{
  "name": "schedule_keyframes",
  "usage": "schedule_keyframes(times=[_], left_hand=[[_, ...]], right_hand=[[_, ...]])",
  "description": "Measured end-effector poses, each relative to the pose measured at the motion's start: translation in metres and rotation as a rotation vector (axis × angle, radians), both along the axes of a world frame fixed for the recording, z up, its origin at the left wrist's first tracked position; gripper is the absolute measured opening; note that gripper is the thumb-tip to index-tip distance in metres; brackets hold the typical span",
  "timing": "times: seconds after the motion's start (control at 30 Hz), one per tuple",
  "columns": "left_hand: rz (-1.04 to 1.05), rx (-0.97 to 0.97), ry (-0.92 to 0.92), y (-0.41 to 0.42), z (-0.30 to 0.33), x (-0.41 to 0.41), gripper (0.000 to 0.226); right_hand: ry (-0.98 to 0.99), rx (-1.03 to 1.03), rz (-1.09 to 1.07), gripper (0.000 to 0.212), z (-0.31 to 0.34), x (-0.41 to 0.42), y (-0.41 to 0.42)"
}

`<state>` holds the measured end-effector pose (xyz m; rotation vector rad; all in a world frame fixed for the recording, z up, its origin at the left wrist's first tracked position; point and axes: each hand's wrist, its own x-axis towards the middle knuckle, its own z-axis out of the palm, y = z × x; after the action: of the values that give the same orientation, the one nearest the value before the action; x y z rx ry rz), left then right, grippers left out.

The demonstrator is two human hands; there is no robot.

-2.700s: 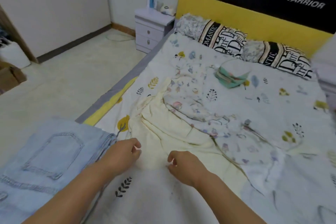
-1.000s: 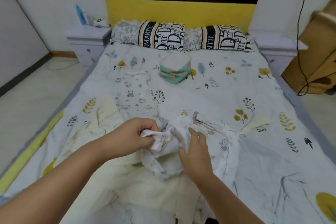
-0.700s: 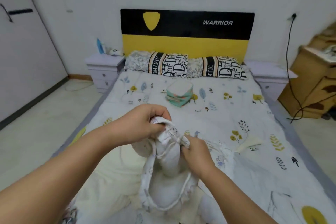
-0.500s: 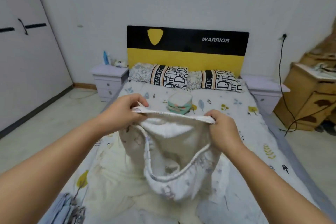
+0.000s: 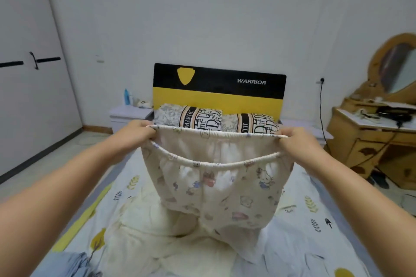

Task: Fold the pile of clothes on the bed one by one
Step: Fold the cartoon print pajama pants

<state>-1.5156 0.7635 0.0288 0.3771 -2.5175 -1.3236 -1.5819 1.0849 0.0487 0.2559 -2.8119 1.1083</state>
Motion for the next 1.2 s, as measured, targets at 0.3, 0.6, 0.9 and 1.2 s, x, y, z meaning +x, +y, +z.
schedule_keyframes(times=[0.3, 0.6, 0.9, 1.2], left_hand=[[-0.666, 0.417, -0.17, -0.006, 0.054, 0.03, 0.052], [-0.37, 0.191, 0.017, -0.018, 0.055, 0.025, 0.006], [-0.131, -0.08, 0.222, -0.014, 0.061, 0.023, 0.027], [-0.114, 0.027, 0.379, 0.005, 0.096, 0.049, 0.034]], right_hand=[[-0.265, -0.316, 0.034, 0.015, -0.014, 0.006, 0.033], [-0.482, -0.57, 0.465, 0.058, 0.01, 0.028, 0.057], [0.301, -0.277, 0.332, 0.018, 0.028, 0.07, 0.025], [0.458, -0.342, 0.118, 0.021, 0.065, 0.089, 0.016]])
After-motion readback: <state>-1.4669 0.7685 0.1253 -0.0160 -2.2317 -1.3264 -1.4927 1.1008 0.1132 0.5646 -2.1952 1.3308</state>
